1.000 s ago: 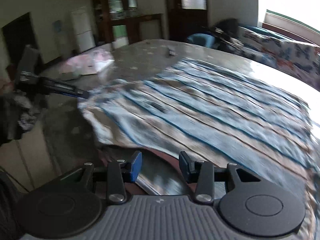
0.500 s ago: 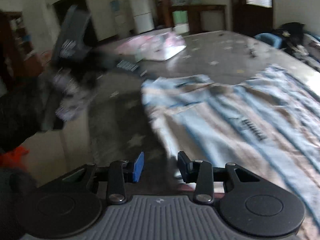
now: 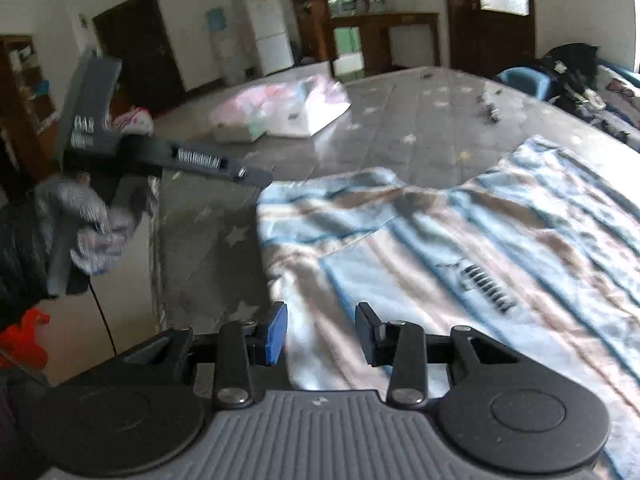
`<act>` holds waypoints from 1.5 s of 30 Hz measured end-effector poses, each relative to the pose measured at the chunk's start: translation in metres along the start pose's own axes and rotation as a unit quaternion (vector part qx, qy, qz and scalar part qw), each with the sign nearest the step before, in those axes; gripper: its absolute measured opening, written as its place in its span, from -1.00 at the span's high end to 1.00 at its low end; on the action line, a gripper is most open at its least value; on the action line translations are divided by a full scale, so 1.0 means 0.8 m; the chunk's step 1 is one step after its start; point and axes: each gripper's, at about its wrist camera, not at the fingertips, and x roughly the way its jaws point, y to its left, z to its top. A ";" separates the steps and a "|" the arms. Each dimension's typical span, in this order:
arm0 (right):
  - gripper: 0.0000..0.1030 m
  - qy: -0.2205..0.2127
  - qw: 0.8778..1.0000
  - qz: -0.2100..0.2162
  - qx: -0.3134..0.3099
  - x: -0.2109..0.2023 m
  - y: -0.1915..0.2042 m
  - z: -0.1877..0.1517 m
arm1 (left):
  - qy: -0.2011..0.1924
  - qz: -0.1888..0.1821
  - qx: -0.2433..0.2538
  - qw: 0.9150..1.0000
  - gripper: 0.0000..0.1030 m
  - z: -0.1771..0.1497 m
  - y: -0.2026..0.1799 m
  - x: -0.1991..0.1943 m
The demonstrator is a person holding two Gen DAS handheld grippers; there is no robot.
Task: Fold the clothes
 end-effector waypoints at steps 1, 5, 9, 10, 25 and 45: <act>0.26 0.001 1.000 0.000 -0.003 0.000 0.002 0.000 | 0.002 -0.002 -0.002 1.000 0.24 -0.001 -0.001 -0.001; 0.23 -0.008 1.000 -0.009 -0.010 -0.014 0.004 -0.001 | 0.015 -0.010 -0.003 1.000 0.17 -0.007 -0.011 0.003; 0.23 -0.017 1.000 -0.018 -0.017 -0.028 0.006 -0.001 | 0.027 -0.001 -0.020 0.999 0.16 -0.010 -0.013 0.010; 0.23 -0.019 0.999 -0.020 -0.019 -0.032 0.007 -0.001 | 0.027 -0.002 -0.024 0.999 0.16 -0.010 -0.013 0.010; 0.23 -0.071 0.992 -0.102 0.036 -0.110 -0.031 -0.030 | -0.053 -0.128 0.032 0.990 0.86 0.008 -0.071 -0.040; 0.23 -0.087 0.975 -0.153 0.134 -0.145 -0.075 -0.078 | 0.034 -0.286 0.233 0.929 0.62 -0.047 -0.175 -0.034</act>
